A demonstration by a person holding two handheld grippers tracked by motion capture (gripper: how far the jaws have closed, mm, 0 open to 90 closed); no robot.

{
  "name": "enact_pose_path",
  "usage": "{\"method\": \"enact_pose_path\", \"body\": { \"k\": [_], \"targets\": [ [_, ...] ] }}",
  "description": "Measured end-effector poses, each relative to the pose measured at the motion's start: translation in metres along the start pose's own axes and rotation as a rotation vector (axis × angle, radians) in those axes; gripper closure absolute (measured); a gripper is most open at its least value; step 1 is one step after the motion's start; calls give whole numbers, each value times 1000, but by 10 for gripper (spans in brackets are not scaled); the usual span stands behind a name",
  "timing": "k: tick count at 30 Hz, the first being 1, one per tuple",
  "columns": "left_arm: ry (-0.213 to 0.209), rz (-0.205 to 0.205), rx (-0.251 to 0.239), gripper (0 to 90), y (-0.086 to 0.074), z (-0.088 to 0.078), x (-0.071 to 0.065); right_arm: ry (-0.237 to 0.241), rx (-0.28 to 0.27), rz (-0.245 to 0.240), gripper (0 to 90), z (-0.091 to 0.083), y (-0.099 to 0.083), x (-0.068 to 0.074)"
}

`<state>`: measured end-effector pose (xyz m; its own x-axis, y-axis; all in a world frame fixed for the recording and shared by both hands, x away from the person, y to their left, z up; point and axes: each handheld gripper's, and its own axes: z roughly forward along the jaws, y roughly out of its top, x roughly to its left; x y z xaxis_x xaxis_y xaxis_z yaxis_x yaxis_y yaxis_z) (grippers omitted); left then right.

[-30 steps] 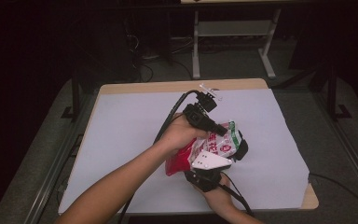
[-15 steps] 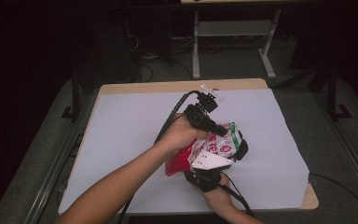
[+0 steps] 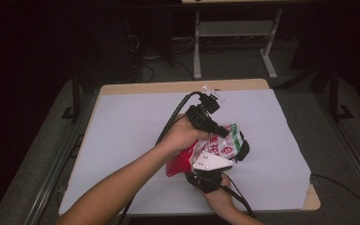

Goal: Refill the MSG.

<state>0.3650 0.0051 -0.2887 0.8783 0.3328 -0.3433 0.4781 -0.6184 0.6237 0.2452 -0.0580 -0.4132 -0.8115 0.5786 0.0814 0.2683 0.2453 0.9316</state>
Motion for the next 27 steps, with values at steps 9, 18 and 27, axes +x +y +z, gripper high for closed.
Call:
{"method": "enact_pose_path", "body": {
  "k": [9,18,27],
  "targets": [
    [4,-4,7,900,1,0,-1,2,-5,0,900,0,0,1],
    [11,-1,18,900,2,2,-3,10,-12,5,900,0,0,0],
    [16,1,19,900,3,2,-4,12,-20,9,900,0,1,0]
  ]
}}
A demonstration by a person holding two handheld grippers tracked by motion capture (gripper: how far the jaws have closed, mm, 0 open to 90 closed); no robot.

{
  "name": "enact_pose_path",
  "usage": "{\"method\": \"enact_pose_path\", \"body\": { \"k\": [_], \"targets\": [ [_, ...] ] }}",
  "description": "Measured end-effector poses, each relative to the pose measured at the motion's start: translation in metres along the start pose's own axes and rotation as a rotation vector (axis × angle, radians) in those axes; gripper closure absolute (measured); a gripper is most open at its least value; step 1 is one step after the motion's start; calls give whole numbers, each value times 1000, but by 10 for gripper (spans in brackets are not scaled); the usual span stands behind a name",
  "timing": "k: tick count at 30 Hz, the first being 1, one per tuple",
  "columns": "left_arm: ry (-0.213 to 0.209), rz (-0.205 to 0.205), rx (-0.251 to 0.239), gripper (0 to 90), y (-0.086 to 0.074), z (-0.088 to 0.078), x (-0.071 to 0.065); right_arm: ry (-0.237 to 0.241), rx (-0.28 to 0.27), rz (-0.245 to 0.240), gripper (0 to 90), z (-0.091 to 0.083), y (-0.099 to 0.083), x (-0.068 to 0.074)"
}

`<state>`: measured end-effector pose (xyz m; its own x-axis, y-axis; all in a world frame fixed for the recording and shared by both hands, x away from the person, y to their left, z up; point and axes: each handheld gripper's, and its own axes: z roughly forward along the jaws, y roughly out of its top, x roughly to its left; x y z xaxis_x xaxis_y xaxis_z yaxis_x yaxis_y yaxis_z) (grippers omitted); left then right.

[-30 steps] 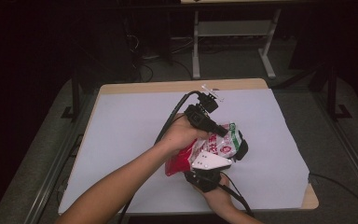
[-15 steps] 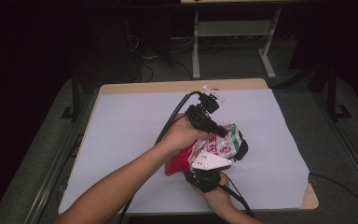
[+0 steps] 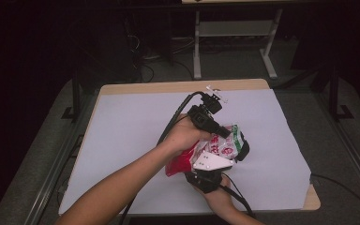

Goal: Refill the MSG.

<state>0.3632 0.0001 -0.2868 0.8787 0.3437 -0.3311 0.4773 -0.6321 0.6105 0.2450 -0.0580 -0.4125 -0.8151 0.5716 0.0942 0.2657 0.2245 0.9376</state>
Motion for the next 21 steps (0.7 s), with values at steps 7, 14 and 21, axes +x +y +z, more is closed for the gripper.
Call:
{"method": "enact_pose_path", "body": {
  "k": [7,14,21],
  "targets": [
    [4,0,7,900,0,1,0,7,-3,10,900,1,0,0],
    [4,3,2,900,1,1,0,5,-4,6,900,0,0,0],
    [4,5,3,900,1,1,-1,6,-4,4,900,0,1,0]
  ]
}}
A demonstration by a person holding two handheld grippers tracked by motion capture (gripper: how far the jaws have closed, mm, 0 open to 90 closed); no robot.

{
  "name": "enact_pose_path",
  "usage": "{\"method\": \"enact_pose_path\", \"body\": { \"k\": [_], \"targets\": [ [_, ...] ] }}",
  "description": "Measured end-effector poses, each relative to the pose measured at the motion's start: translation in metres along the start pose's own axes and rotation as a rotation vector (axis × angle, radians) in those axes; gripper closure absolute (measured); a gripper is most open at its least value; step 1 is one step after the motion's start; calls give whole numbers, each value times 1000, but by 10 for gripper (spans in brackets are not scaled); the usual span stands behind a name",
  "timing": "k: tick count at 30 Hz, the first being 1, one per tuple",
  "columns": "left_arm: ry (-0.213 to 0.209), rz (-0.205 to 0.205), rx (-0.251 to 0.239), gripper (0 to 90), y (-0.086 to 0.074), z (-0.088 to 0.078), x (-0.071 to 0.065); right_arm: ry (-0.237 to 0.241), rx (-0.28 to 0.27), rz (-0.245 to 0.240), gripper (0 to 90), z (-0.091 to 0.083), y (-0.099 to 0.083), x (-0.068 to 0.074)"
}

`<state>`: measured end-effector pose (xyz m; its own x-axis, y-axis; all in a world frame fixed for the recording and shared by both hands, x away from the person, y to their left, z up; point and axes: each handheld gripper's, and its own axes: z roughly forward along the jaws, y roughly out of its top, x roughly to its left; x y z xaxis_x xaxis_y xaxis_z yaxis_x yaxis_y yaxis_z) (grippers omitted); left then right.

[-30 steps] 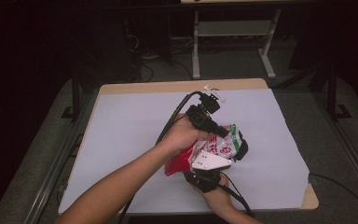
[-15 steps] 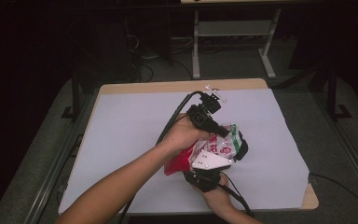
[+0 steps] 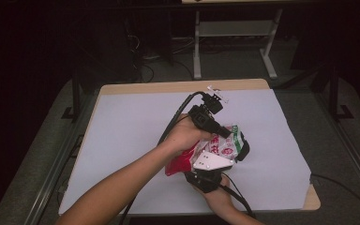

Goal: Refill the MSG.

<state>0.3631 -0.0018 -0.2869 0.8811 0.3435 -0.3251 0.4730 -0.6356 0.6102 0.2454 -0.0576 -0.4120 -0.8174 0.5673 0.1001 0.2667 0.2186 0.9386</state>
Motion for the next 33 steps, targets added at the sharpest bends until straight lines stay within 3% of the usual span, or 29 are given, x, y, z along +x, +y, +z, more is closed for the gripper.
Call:
{"method": "enact_pose_path", "body": {
  "k": [33],
  "targets": [
    [-1,-3,6,900,3,2,-1,3,-10,-3,900,0,1,-1]
  ]
}}
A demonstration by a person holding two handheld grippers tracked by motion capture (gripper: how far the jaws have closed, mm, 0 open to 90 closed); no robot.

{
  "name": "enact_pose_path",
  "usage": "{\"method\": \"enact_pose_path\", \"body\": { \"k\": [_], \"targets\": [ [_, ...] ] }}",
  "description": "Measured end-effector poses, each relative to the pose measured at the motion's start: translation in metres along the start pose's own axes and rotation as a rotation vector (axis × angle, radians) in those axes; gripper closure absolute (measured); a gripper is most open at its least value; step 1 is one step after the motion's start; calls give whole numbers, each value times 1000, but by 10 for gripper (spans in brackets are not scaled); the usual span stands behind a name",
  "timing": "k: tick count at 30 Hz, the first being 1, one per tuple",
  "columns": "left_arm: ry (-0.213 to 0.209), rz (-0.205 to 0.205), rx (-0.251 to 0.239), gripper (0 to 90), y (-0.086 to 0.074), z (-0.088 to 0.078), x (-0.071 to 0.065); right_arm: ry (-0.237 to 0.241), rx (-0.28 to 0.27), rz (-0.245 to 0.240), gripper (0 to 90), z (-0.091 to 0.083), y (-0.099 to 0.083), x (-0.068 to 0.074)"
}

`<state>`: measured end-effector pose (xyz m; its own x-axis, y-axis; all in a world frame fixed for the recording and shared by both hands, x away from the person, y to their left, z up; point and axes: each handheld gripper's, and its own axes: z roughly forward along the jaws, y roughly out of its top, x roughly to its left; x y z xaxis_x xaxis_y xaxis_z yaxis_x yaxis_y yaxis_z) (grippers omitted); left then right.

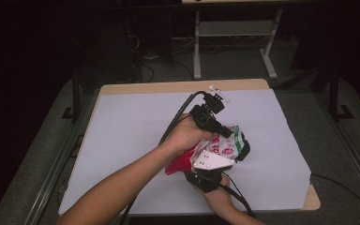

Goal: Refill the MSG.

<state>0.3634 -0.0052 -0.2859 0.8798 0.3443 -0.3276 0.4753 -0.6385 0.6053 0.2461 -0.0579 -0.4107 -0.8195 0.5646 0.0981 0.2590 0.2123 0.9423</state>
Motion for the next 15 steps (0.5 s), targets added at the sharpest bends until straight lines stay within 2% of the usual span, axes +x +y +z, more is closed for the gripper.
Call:
{"method": "enact_pose_path", "body": {
  "k": [8,15],
  "targets": [
    [0,-5,1,900,0,1,0,5,-3,4,900,1,0,0],
    [24,8,16,900,0,0,-2,18,-11,21,900,1,0,1]
  ]
}}
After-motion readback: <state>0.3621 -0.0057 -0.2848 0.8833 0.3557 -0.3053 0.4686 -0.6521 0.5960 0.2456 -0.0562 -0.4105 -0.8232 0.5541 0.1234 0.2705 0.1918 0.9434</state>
